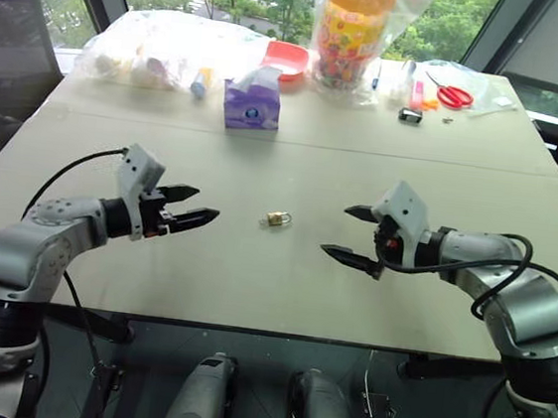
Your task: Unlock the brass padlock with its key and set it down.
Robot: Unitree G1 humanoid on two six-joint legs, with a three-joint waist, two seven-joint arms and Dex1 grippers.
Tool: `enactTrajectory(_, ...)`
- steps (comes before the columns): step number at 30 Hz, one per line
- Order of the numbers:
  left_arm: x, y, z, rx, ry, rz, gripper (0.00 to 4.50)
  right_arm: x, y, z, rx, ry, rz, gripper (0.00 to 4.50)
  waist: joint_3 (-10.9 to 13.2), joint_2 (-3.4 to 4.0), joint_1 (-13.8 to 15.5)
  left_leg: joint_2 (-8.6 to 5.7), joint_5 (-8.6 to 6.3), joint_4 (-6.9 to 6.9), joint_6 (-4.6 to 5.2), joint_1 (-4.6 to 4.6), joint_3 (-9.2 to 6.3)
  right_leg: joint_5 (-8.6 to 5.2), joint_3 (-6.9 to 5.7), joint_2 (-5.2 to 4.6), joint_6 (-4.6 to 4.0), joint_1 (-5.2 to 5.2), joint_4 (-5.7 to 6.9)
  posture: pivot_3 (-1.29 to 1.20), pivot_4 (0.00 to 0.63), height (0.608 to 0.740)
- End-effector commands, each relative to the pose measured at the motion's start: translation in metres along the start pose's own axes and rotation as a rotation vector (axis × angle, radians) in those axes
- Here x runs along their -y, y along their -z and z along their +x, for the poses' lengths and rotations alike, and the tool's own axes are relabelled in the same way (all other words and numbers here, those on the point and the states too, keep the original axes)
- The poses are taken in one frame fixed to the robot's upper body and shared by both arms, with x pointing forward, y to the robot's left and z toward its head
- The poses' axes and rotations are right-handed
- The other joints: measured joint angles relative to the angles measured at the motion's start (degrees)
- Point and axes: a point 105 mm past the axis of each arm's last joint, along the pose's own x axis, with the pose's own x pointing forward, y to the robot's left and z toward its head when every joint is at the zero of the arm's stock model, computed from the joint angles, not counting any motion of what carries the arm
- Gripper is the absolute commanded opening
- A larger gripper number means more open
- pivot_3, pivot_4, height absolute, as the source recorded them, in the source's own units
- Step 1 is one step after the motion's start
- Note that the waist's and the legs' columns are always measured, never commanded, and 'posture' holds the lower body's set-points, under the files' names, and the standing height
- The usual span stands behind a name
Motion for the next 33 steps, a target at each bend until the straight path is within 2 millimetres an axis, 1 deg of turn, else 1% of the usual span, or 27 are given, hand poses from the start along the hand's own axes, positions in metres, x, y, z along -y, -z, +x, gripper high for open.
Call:
enactTrajectory(1,0.001,-0.009,-0.002,0.019,0.015,0.048,3.75,0.004,-0.012,-0.002,0.032,0.016,-0.043,4.5,0.0,0.0,0.01,0.0,0.0,0.0,0.0,0.0,0.0,0.0,0.0,0.0,0.0,0.0,0.0,0.0,0.15,0.74)
enactTrajectory(12,-0.001,-0.004,0.001,-0.001,0.023,0.069,3.75,0.002,-0.011,0.005,0.028,0.01,-0.046,4.5,0.0,0.0,0.0,0.0,0.0,0.0,0.0,-0.01,0.0,0.0,0.01,-0.01,0.0,-0.01,0.0,0.0,0.15,0.74)
enactTrajectory(15,-0.001,0.001,0.001,-0.038,0.028,0.103,3.75,0.004,-0.014,0.015,0.022,0.001,-0.06,4.5,0.0,0.0,-0.05,0.0,0.0,0.0,0.0,-0.01,0.01,0.01,0.02,-0.01,-0.02,-0.02,0.0,0.0,0.15,0.74)
enactTrajectory(17,0.002,0.003,-0.003,-0.099,0.078,0.155,3.75,0.006,-0.021,0.045,-0.002,-0.051,-0.117,4.5,0.0,-0.01,-0.77,0.01,0.0,0.0,0.0,0.0,0.01,0.01,0.03,0.0,-0.03,-0.04,0.02,0.0,0.15,0.74)
enactTrajectory(19,0.002,0.008,-0.009,-0.174,0.106,0.21,3.75,0.004,-0.025,0.068,-0.043,-0.114,-0.164,4.5,0.03,0.04,-1.71,0.06,0.05,-0.05,-0.07,-0.03,0.05,0.08,0.05,0.06,-0.16,-0.11,0.0,0.0,0.15,0.74)
enactTrajectory(21,0.002,0.011,-0.015,-0.227,0.117,0.246,3.75,0.002,-0.024,0.083,-0.085,-0.177,-0.19,4.5,0.03,0.05,-1.71,0.09,0.11,-0.1,-0.14,-0.02,0.06,0.09,0.06,0.13,-0.16,-0.17,0.04,0.0,0.15,0.74)
enactTrajectory(22,0.003,0.01,-0.018,-0.227,0.119,0.249,3.75,0.002,-0.026,0.091,-0.094,-0.208,-0.199,4.5,0.03,0.05,-1.66,0.09,0.11,-0.15,-0.16,-0.02,0.06,0.09,0.06,0.14,-0.15,-0.19,0.06,0.0,0.15,0.74)
enactTrajectory(27,0.004,0.002,-0.022,-0.186,0.085,0.24,3.75,0.006,-0.031,0.115,-0.126,-0.28,-0.264,4.5,0.04,0.06,-1.41,0.07,0.13,-0.16,-0.17,-0.17,0.06,0.22,0.03,0.2,0.08,-0.3,0.05,0.0,0.15,0.74)
enactTrajectory(33,0.014,0.009,-0.022,-0.161,0.065,0.2,3.75,0.011,-0.028,0.129,-0.174,-0.347,-0.305,4.5,0.04,0.07,-1.54,0.11,0.18,-0.13,-0.25,-0.08,0.08,0.22,0.03,0.42,0.09,-0.29,0.17,0.0,0.15,0.74)
